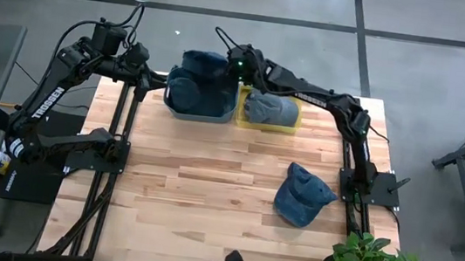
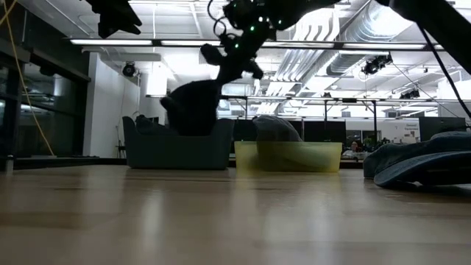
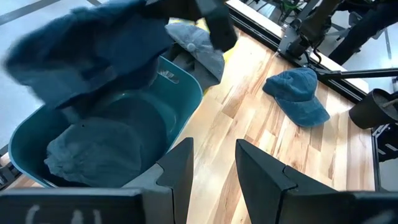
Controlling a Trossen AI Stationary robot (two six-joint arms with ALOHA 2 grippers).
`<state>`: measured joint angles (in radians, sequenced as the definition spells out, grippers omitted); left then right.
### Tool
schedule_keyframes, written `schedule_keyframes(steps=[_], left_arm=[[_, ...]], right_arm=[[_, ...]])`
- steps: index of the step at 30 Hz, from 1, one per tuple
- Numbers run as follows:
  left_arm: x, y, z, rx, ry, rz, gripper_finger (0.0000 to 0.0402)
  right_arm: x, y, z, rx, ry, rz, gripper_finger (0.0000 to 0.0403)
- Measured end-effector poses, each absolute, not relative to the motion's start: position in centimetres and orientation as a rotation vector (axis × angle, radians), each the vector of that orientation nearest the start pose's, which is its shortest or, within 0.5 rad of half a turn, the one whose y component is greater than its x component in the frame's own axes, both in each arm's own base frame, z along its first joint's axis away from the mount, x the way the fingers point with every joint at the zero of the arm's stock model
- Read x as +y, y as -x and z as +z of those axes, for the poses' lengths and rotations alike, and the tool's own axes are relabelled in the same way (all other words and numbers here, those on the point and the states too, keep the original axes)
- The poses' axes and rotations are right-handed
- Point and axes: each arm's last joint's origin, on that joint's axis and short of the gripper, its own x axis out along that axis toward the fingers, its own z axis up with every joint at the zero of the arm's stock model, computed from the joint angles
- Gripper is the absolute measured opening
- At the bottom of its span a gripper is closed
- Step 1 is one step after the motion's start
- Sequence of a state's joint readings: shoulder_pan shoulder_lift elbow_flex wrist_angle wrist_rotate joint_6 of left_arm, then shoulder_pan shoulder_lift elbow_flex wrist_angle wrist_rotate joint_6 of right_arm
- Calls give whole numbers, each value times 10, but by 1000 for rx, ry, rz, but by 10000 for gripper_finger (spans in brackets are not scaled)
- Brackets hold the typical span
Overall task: Pick & Place hat
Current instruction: Put the left blue cap into the blue bin
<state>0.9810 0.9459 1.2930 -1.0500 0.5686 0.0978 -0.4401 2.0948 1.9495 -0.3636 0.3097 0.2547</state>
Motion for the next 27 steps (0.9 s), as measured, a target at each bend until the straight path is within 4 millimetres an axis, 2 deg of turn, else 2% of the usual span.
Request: schedule_keyframes(steps=[6, 10, 17, 27], left_arm=[[113, -94, 398, 521, 404, 369, 117], [112, -94, 398, 520, 407, 366, 117], [113, -94, 398, 516, 429, 371, 117], [112, -95, 398, 503, 455, 352, 117]], right_arm=[[-193, -428, 328, 453, -249, -846, 0], [-180, -432, 327, 465, -270, -826, 0], [-161, -446, 314, 455, -347, -823, 0], [-153, -475, 294, 331, -428, -727, 0]])
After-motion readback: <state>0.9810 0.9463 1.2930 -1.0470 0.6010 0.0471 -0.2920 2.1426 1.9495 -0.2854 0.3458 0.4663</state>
